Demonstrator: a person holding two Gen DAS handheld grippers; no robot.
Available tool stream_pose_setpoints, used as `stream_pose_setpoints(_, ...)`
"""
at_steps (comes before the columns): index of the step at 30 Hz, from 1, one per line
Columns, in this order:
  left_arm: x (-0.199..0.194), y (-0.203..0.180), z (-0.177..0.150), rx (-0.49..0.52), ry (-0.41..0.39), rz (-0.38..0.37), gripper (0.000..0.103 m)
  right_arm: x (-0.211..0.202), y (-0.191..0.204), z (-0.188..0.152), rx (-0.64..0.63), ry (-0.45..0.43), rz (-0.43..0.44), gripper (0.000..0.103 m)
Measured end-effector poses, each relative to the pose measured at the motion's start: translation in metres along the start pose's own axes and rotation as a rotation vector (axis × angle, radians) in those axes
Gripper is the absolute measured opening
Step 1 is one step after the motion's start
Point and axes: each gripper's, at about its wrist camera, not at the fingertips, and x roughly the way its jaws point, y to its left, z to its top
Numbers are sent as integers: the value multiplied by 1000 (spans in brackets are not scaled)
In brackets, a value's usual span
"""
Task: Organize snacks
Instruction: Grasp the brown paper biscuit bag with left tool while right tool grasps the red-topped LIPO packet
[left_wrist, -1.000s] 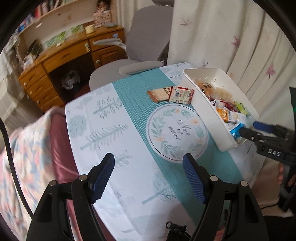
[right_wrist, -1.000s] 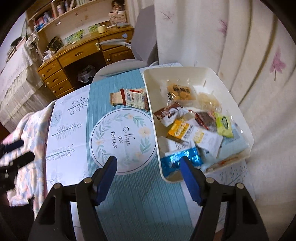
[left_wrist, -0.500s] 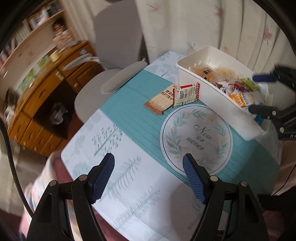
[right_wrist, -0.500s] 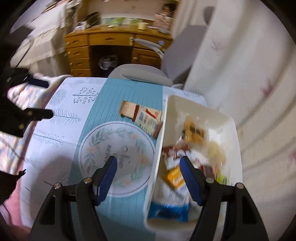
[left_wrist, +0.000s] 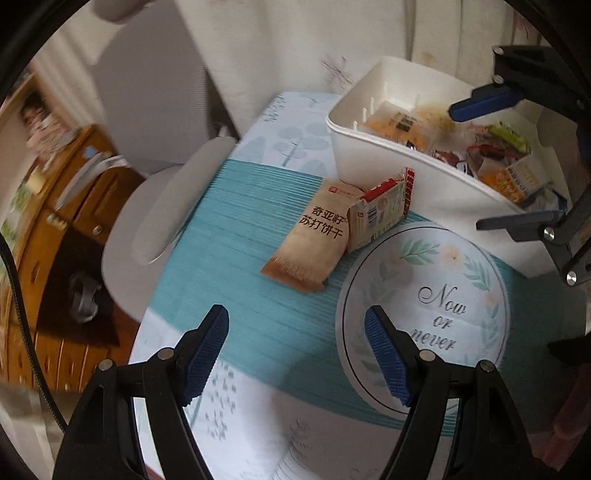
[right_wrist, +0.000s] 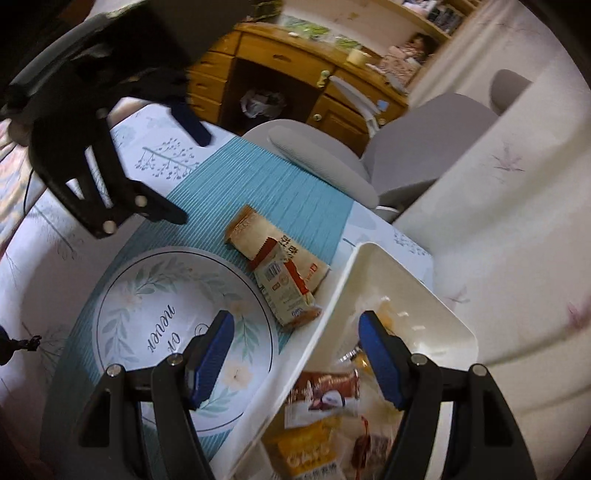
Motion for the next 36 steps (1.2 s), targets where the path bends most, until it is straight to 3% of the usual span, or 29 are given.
stream_pose_setpoints(5, 32, 5, 21, 92, 35, -48, 75, 20, -2, 5, -38, -4, 34, 62)
stream_pose_setpoints(9, 53, 9, 36, 123, 42, -87, 82, 35, -6, 9, -65, 0, 46, 59)
stream_pose_setpoints(14, 83, 6, 52, 162, 86, -137, 82, 44, -6, 13, -113, -11, 40, 52)
stream_pose_setpoints(20, 108, 1, 63, 216, 135, -131, 82, 54, -4, 17, -157, 22, 69, 36)
stream_pose_setpoints(28, 132, 2, 74, 214, 173, -141, 84, 65, 9, 12, -207, 81, 99, 30)
stream_pose_setpoints(32, 135, 5, 75, 199, 157, -148, 84, 67, 14, 10, -211, 101, 77, 11)
stream_pose_setpoints(36, 139, 7, 79, 174, 142, -158, 84, 68, 19, 7, -195, 134, 86, 2)
